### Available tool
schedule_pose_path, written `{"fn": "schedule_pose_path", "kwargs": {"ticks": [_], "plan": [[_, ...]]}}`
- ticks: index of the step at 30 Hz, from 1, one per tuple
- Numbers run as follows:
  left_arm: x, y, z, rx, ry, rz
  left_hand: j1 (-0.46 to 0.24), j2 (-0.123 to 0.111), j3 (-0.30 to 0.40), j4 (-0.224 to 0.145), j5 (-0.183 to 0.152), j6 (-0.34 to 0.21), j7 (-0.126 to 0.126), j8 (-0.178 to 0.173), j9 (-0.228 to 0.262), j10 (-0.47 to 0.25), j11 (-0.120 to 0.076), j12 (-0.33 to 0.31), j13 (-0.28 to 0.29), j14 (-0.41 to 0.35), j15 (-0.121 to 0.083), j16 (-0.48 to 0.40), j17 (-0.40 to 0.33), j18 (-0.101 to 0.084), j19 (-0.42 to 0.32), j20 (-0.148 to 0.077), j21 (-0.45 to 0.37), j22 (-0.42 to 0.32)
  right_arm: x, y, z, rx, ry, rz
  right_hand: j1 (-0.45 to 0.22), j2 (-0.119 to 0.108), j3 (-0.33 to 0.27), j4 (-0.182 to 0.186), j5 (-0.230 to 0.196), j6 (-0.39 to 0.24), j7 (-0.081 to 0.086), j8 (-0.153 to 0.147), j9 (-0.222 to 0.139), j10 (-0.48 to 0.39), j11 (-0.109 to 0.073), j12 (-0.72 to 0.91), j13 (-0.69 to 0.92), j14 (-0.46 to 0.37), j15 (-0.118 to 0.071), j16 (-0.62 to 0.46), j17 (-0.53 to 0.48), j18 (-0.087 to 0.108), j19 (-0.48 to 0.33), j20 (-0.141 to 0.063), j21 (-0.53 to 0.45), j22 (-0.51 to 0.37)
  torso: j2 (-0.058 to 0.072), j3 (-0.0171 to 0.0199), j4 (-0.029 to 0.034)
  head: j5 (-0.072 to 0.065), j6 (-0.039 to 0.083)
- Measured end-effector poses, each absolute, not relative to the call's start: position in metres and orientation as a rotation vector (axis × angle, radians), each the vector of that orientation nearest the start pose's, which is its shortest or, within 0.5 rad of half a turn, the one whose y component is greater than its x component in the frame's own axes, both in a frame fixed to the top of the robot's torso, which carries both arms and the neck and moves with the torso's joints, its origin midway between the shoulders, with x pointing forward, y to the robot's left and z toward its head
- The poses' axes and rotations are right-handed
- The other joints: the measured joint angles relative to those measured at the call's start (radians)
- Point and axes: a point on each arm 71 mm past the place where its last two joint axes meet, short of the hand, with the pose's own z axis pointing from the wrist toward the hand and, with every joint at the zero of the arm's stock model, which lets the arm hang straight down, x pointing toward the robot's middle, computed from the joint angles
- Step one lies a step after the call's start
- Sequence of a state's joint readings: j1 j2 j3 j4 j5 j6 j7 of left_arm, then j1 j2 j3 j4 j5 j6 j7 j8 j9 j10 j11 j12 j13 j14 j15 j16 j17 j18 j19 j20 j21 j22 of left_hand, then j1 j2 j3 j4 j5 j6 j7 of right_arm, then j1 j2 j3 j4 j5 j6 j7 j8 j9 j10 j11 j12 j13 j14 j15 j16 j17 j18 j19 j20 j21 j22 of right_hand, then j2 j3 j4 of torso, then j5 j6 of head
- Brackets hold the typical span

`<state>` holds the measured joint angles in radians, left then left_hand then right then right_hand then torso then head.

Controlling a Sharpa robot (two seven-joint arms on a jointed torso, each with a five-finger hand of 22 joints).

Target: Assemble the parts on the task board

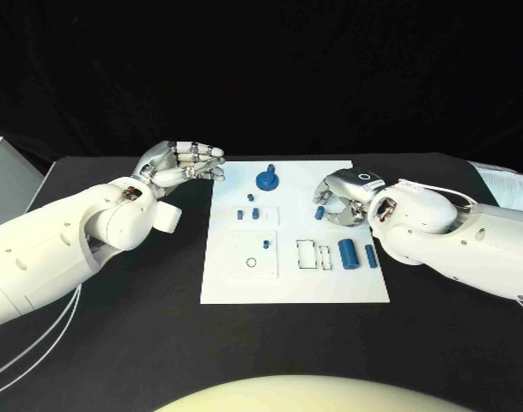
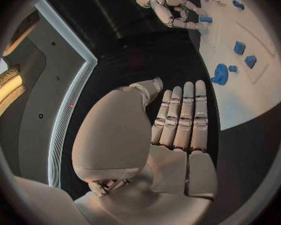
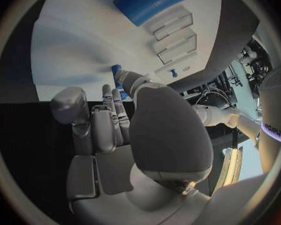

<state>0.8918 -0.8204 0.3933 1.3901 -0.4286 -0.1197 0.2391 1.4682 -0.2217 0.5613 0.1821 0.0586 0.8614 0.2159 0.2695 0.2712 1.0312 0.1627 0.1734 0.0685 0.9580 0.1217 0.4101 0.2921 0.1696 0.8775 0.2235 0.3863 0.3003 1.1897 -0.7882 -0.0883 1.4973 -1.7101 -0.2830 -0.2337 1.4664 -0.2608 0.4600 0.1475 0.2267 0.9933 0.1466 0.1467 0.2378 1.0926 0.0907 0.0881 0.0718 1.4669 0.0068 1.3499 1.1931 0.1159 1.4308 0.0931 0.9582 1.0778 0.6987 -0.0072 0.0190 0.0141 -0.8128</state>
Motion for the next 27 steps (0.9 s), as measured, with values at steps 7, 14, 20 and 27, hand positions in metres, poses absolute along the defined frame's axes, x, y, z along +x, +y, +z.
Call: {"fn": "schedule_pose_path", "kwargs": {"ticks": [7, 14, 20, 27], "plan": [[0.5047, 0.2472, -0.1929, -0.936, 1.477, -1.502, 0.0, 0.0, 0.0, 0.0, 0.0, 0.0, 0.0, 0.0, 0.0, 0.0, 0.0, 0.0, 0.0, 0.0, 0.0, 0.0, 0.0, 0.0, 0.0, 0.0, 0.0, 0.0, 0.481, -0.1778, -0.2101, -0.361, 1.681, 0.447, -0.012, -0.012, 0.055, 0.014, 0.0, 0.029, 0.003, 0.012, 0.004, 0.046, -0.001, 0.0, 0.0, 0.0, 0.0, 0.004, 0.001, 0.0, 0.003, -0.003, 0.019, 0.016, -0.001, 0.0002, -0.0012, -0.001, -0.001], [0.5047, 0.2472, -0.193, -0.936, 1.478, -1.502, 0.0, 0.0, 0.0, 0.0, 0.0, 0.0, 0.0, 0.0, 0.0, 0.0, 0.0, 0.0, 0.0, 0.0, 0.0, 0.0, 0.0, 0.0, 0.0, 0.0, 0.0, 0.0, 0.4813, -0.1772, -0.2117, -0.359, 1.691, 0.45, -0.017, -0.017, 0.082, 0.022, 0.0, 0.044, 0.002, 0.02, 0.009, 0.074, -0.005, 0.0, 0.001, 0.0, 0.0, 0.004, 0.005, 0.0, 0.011, -0.004, 0.035, 0.032, -0.001, 0.0003, -0.0009, -0.003, -0.001], [0.5046, 0.2474, -0.1931, -0.936, 1.479, -1.501, 0.0, 0.0, -0.003, 0.003, 0.0, 0.0, 0.0, 0.0, 0.0, 0.0, 0.0, 0.0, 0.0, 0.0, 0.0, 0.0, 0.002, 0.0, 0.004, -0.004, -0.004, -0.001, 0.4817, -0.1764, -0.2124, -0.354, 1.696, 0.454, -0.019, -0.015, 0.097, 0.024, 0.0, 0.059, -0.005, 0.027, 0.015, 0.1, -0.01, 0.0, 0.002, 0.0, -0.007, 0.008, 0.012, 0.0, 0.014, -0.007, 0.051, 0.044, -0.001, 0.0002, -0.0002, -0.004, -0.002], [0.5045, 0.2476, -0.1932, -0.936, 1.479, -1.5, 0.0, 0.0, -0.003, 0.003, 0.0, 0.0, 0.0, 0.0, 0.0, 0.0, 0.0, 0.0, 0.0, 0.0, 0.0, 0.0, 0.002, 0.0, 0.004, -0.004, -0.004, -0.001, 0.4821, -0.177, -0.2129, -0.347, 1.693, 0.455, -0.027, 0.005, 0.134, 0.005, -0.007, 0.099, -0.016, 0.058, 0.031, 0.142, -0.017, 0.004, 0.007, -0.002, -0.024, 0.024, 0.03, 0.0, 0.027, -0.02, 0.091, 0.079, 0.0, 0.0001, -0.0004, -0.005, -0.006]]}}
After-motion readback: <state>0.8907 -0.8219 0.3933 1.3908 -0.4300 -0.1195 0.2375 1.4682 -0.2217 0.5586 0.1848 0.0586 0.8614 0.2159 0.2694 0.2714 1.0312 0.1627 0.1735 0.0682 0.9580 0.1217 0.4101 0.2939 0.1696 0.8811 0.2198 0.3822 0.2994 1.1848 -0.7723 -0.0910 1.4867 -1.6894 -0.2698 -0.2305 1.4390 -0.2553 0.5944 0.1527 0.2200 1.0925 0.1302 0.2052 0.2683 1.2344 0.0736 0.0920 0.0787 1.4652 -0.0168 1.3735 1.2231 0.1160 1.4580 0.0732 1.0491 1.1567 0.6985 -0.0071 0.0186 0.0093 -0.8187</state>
